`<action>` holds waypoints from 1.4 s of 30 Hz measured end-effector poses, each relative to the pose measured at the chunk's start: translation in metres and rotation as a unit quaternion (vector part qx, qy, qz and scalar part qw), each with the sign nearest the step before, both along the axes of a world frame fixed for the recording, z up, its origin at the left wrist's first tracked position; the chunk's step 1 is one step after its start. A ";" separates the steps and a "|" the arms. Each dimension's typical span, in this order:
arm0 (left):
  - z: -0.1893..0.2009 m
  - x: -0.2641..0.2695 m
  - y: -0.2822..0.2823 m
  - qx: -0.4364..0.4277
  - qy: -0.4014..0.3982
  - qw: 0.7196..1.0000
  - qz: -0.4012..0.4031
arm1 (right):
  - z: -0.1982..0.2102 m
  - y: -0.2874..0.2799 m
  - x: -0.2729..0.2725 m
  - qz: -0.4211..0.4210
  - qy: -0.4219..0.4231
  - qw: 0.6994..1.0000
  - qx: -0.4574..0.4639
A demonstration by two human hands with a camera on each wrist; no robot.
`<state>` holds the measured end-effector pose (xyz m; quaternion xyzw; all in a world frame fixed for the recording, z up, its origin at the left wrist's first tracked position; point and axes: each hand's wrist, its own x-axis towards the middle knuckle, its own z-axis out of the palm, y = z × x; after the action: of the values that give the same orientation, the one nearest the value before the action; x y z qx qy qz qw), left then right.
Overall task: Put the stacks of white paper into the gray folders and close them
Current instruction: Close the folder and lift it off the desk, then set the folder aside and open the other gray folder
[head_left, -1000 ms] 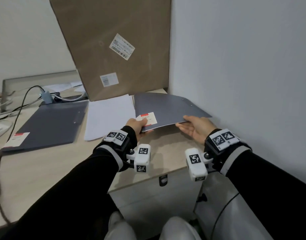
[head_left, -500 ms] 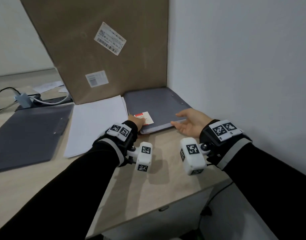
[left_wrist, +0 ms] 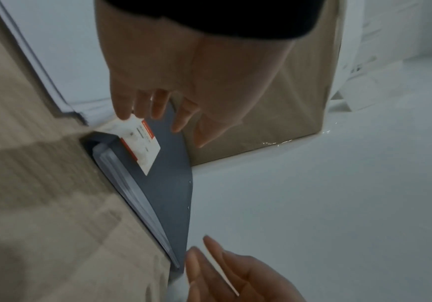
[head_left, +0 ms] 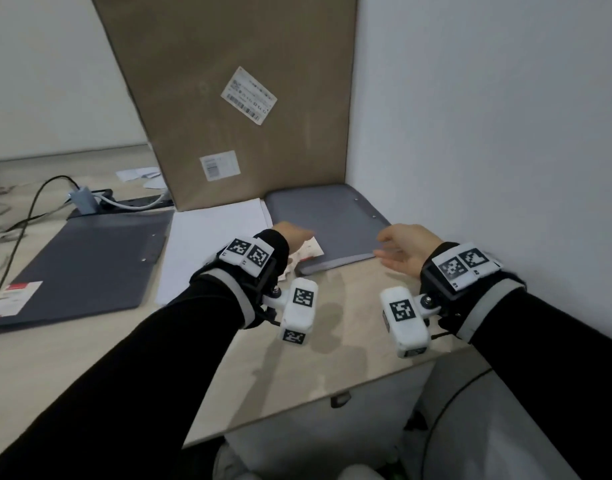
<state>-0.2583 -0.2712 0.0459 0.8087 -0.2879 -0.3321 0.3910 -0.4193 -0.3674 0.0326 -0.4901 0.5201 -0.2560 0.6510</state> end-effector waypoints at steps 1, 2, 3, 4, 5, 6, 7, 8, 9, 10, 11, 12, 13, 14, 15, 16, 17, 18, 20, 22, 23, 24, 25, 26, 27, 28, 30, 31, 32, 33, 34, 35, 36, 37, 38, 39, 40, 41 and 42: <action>-0.005 0.005 0.007 -0.024 0.024 0.999 0.005 | 0.003 0.009 0.001 0.010 -0.009 1.000 -0.017; -0.009 0.011 0.017 -0.033 0.041 0.999 0.014 | 0.006 0.021 0.004 0.029 -0.013 0.999 -0.031; -0.015 0.020 0.030 -0.046 0.049 0.997 0.031 | 0.008 0.032 0.010 0.052 -0.009 0.998 -0.043; -0.016 0.027 0.047 -0.051 0.063 0.995 0.055 | 0.009 0.046 0.017 0.073 -0.004 0.996 -0.051; -0.021 0.037 0.062 -0.058 0.076 0.992 0.078 | 0.011 0.059 0.026 0.093 0.003 0.994 -0.055; -0.025 0.049 0.077 -0.065 0.077 0.990 0.100 | 0.012 0.072 0.036 0.114 0.009 0.992 -0.058; -0.028 0.062 0.092 -0.077 0.078 0.987 0.120 | 0.012 0.084 0.048 0.136 0.012 0.989 -0.060; -0.031 0.075 0.108 -0.085 0.078 0.984 0.137 | 0.013 0.097 0.061 0.158 0.015 0.985 -0.060; -0.033 0.090 0.124 -0.093 0.078 0.981 0.154 | 0.013 0.110 0.074 0.180 0.018 0.982 -0.059; -0.035 0.105 0.140 -0.100 0.080 0.977 0.169 | 0.013 0.124 0.088 0.203 0.020 0.977 -0.060; -0.037 0.120 0.155 -0.104 0.072 0.973 0.193 | 0.011 0.136 0.102 0.225 0.024 0.972 -0.060; -0.039 0.134 0.170 -0.102 0.057 0.968 0.221 | 0.009 0.149 0.117 0.242 0.025 0.968 -0.056; -0.041 0.147 0.186 -0.097 0.034 0.964 0.246 | 0.007 0.161 0.132 0.258 0.025 0.964 -0.055; -0.043 0.159 0.201 -0.092 0.011 0.959 0.268 | 0.004 0.173 0.147 0.277 0.027 0.959 -0.060; -0.045 0.170 0.214 -0.083 -0.008 0.955 0.285 | -0.001 0.183 0.163 0.290 0.027 0.955 -0.060; -0.046 0.181 0.226 -0.070 -0.029 0.953 0.295 | -0.003 0.193 0.176 0.305 0.033 0.950 -0.057; -0.047 0.190 0.237 -0.054 -0.051 0.952 0.298 | -0.006 0.201 0.190 0.323 0.044 0.944 -0.057; -0.047 0.199 0.245 -0.037 -0.073 0.952 0.295 | -0.011 0.207 0.205 0.342 0.055 0.936 -0.066; -0.046 0.214 0.258 -0.002 -0.110 0.955 0.277 | -0.017 0.217 0.230 0.361 0.077 0.926 -0.077; -0.047 0.230 0.266 0.032 -0.144 0.950 0.275 | -0.021 0.225 0.252 0.346 0.086 0.931 -0.084; -0.048 0.237 0.270 0.060 -0.159 0.945 0.279 | -0.025 0.228 0.260 0.337 0.083 0.933 -0.091; -0.051 0.246 0.273 0.088 -0.172 0.939 0.285 | -0.029 0.230 0.267 0.327 0.074 0.938 -0.088; -0.053 0.252 0.275 0.119 -0.175 0.934 0.289 | -0.032 0.231 0.272 0.327 0.070 0.938 -0.088; -0.056 0.258 0.276 0.145 -0.174 0.929 0.293 | -0.034 0.233 0.277 0.329 0.069 0.938 -0.085; -0.059 0.260 0.276 0.166 -0.170 0.925 0.295 | -0.034 0.236 0.279 0.327 0.070 0.939 -0.082; -0.062 0.263 0.276 0.182 -0.171 0.922 0.298 | -0.034 0.239 0.281 0.325 0.071 0.940 -0.077; -0.066 0.267 0.273 0.200 -0.169 0.914 0.309 | -0.036 0.240 0.286 0.327 0.077 0.939 -0.074; -0.065 0.267 0.272 0.199 -0.161 0.910 0.326 | -0.037 0.239 0.288 0.331 0.079 0.937 -0.072; -0.065 0.272 0.272 0.189 -0.153 0.907 0.343 | -0.039 0.237 0.290 0.335 0.078 0.936 -0.069; -0.062 0.274 0.274 0.175 -0.145 0.907 0.353 | -0.040 0.237 0.290 0.338 0.071 0.936 -0.063; -0.063 0.280 0.275 0.164 -0.135 0.908 0.360 | -0.041 0.236 0.291 0.340 0.065 0.936 -0.060; -0.063 0.285 0.278 0.162 -0.121 0.911 0.359 | -0.041 0.236 0.291 0.338 0.059 0.937 -0.057; -0.064 0.289 0.280 0.163 -0.106 0.916 0.351 | -0.041 0.236 0.290 0.334 0.055 0.940 -0.052; -0.065 0.290 0.282 0.169 -0.096 0.920 0.339 | -0.042 0.235 0.290 0.328 0.050 0.942 -0.048; -0.066 0.290 0.283 0.173 -0.089 0.925 0.327 | -0.042 0.234 0.289 0.326 0.045 0.943 -0.043; -0.066 0.289 0.284 0.176 -0.082 0.928 0.319 | -0.042 0.234 0.287 0.324 0.038 0.944 -0.037; -0.065 0.287 0.283 0.170 -0.074 0.931 0.315 | -0.041 0.234 0.285 0.325 0.032 0.945 -0.031; -0.063 0.285 0.283 0.168 -0.064 0.933 0.313 | -0.040 0.235 0.283 0.324 0.028 0.945 -0.026; -0.063 0.284 0.283 0.158 -0.055 0.935 0.312 | -0.039 0.234 0.281 0.323 0.024 0.946 -0.022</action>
<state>0.0253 0.0118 -0.0172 0.9261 0.0138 -0.1895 0.3259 -0.1380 -0.1333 -0.0067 -0.6523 0.3436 -0.0312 0.6748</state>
